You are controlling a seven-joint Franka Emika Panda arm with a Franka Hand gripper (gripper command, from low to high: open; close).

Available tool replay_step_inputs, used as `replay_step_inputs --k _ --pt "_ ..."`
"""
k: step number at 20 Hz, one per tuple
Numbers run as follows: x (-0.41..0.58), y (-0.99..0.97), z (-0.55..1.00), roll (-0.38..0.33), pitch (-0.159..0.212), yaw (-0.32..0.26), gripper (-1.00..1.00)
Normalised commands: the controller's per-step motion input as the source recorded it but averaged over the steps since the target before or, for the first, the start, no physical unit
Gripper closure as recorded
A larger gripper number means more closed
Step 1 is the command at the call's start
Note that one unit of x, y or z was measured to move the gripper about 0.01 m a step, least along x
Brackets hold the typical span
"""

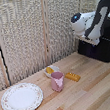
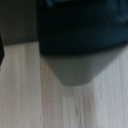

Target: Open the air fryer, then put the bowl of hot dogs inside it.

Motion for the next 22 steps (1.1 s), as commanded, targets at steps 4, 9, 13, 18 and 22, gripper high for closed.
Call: replay_step_inputs --k 4,9,13,18,22 --pt "0.024 -0.16 -0.04 0.000 0.032 0.014 1.00" --pt "-0.096 -0.02 0.04 0.001 -0.004 -0.072 1.00" --pt "-0.078 -0.26 0.32 0.166 0.043 -0.037 1.00" --pt "-0.166 -0.30 0.42 0.250 0.049 0.041 1.00" --pt "-0.149 -0.25 0.35 0.278 0.031 0.048 1.00"
